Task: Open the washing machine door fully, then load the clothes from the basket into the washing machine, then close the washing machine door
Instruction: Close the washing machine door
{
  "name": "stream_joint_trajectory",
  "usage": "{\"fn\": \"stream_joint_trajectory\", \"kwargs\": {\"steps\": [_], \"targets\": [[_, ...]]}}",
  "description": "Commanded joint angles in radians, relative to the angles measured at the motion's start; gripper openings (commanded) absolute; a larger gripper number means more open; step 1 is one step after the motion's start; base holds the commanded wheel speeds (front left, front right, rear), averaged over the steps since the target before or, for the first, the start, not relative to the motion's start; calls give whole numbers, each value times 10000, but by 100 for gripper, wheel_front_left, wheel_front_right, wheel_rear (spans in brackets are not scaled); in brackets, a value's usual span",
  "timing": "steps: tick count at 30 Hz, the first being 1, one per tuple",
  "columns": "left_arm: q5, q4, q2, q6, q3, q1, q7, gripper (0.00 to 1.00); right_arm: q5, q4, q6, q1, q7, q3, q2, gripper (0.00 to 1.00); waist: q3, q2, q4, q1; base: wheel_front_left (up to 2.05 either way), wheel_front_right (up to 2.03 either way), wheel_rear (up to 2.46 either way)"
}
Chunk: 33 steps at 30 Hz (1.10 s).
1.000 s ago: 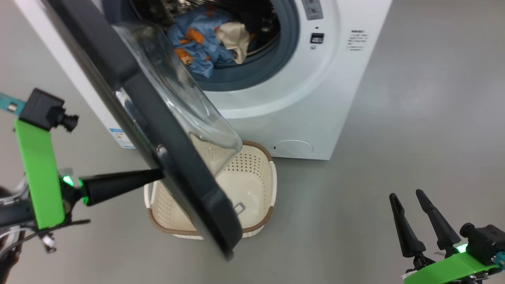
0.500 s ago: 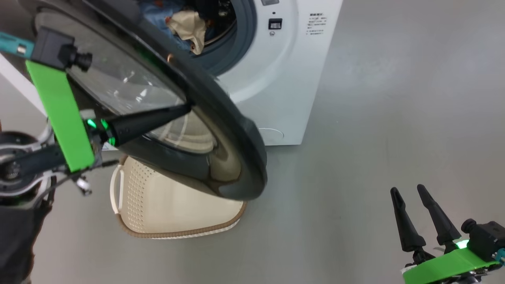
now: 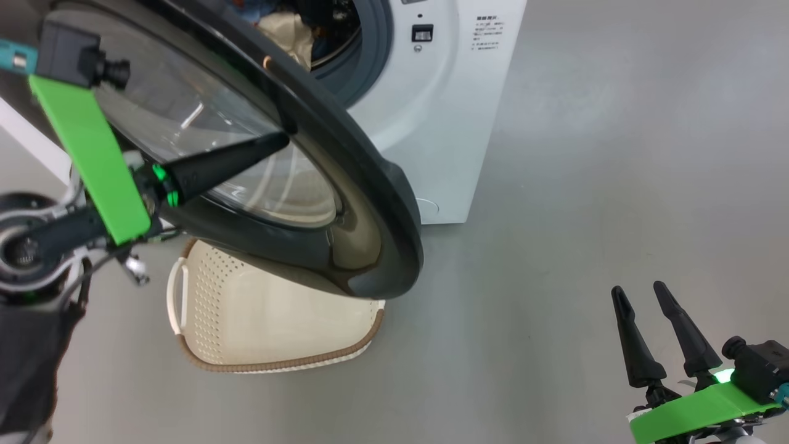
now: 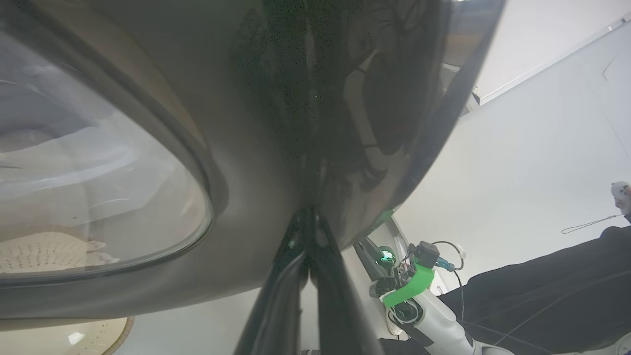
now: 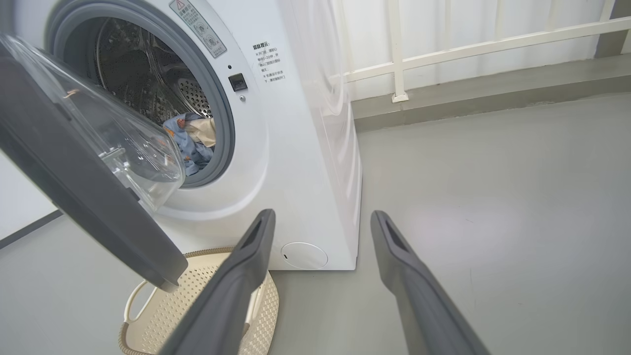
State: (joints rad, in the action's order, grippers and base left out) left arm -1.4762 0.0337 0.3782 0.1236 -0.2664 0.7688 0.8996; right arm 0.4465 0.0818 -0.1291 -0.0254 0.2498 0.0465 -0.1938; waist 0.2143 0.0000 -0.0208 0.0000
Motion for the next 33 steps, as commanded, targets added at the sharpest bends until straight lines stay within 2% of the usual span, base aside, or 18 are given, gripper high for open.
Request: {"fn": "stream_joint_trajectory", "kwargs": {"steps": [1,3,4,5,7,9,12,22,27,33], "targets": [[32,-248,636,71,368,-153,-101,0,-60,-208,-16,-126,120,149,-153,100,-89,0,95,0,0,0,0],[101,-348,818,71,332,-554,-171,0,-59,-207,-16,-78,120,147,-184,100,-178,0,167,0,0,0,0],[109,-408,902,71,329,-793,-218,4,-58,-204,-16,-40,120,142,-201,100,-229,0,208,0,0,0,0],[127,-466,992,71,335,-1042,-285,19,-56,-201,-16,3,120,134,-223,100,-279,0,255,0,0,0,0],[143,-541,1136,71,372,-1554,-471,38,-48,-192,-16,100,120,101,-265,100,-389,0,358,0,0,0,0],[212,-548,1258,71,441,-2056,-761,69,-46,-189,-16,212,120,85,-301,100,-493,0,454,0,0,0,0],[298,-490,1375,71,549,-2772,-1286,99,-47,-178,-16,379,120,33,-337,100,-647,0,592,0,0,0,0],[504,-101,1497,71,1002,-5003,-3583,100,-46,-167,-16,762,120,13,-496,100,-830,0,763,0,0,0,0],[708,153,1491,71,794,-5960,-4812,100,-27,-135,-16,935,120,-53,-571,100,-880,0,817,0,0,0,0],[790,487,1409,71,416,-6391,-6158,100,-23,-146,-16,1137,120,-154,-646,100,-820,0,848,0,0,0,0]]}}
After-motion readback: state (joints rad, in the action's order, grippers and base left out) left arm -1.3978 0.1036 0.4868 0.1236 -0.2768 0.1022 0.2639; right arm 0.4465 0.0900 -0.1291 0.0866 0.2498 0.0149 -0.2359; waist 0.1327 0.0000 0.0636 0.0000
